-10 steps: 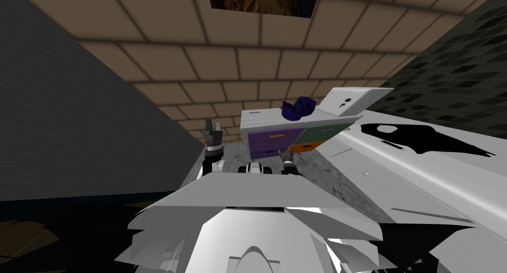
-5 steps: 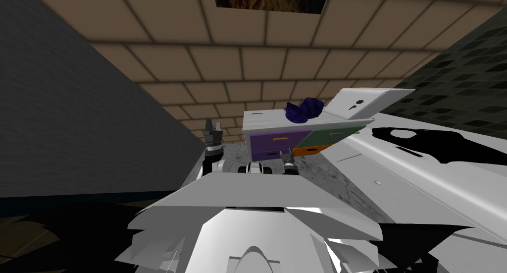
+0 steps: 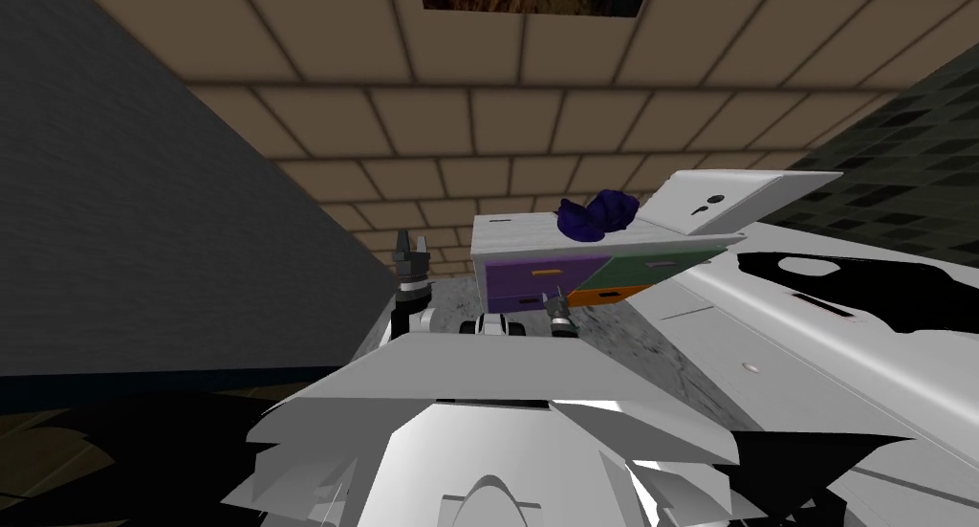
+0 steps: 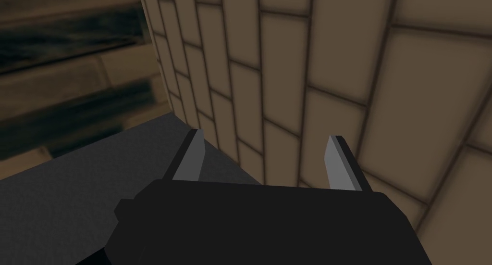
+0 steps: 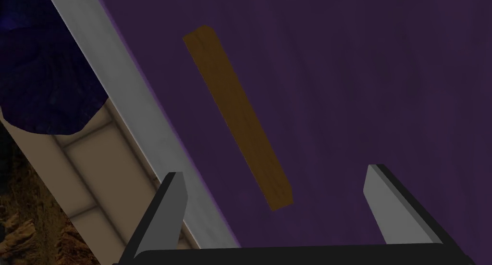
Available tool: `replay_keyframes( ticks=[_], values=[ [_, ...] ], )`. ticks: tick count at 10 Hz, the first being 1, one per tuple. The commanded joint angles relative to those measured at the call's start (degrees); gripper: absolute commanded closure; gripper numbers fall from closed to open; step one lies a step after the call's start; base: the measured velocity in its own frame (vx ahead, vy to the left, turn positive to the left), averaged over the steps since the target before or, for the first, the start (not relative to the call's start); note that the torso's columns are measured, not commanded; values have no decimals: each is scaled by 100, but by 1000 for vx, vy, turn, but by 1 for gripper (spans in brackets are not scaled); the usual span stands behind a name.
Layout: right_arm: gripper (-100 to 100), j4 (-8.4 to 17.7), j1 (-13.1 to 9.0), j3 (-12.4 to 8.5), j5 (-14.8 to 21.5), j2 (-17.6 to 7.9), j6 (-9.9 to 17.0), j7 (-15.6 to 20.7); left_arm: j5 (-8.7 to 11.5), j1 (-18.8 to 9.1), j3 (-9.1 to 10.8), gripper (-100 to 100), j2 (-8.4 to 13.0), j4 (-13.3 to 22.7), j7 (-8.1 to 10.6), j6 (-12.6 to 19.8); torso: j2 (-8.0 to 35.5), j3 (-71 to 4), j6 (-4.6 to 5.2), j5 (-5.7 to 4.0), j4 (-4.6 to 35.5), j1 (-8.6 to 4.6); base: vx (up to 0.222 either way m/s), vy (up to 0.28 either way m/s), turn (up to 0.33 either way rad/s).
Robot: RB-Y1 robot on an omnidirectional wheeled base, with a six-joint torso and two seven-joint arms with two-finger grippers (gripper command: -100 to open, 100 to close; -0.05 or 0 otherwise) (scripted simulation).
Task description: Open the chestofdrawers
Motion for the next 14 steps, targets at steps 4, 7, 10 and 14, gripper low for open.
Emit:
replay_keyframes(
  ticks=[4, 7, 10, 14],
  values=[
    [-100, 371, -16, 137, 855, -165, 450, 35, 0, 0, 0, 0, 0, 0, 0, 0, 8, 5, 1, 0, 2, 1, 65, 17, 49],
    [-100, 603, -27, 225, 1344, -282, 729, 58, 0, 0, 0, 0, 0, 0, 0, 0, 11, 6, 2, -1, 3, -5, 48, 14, 46],
    [-100, 776, -33, 292, 1737, -376, 942, 77, 0, 0, 0, 0, 0, 0, 0, 0, 7, 3, 2, 0, 1, -4, 52, 16, 47],
    [-100, 906, -41, 343, 2025, -452, 1099, 85, 0, 0, 0, 0, 0, 0, 0, 0, 7, 4, 1, 0, 2, -2, 40, 6, 34]
  ],
)
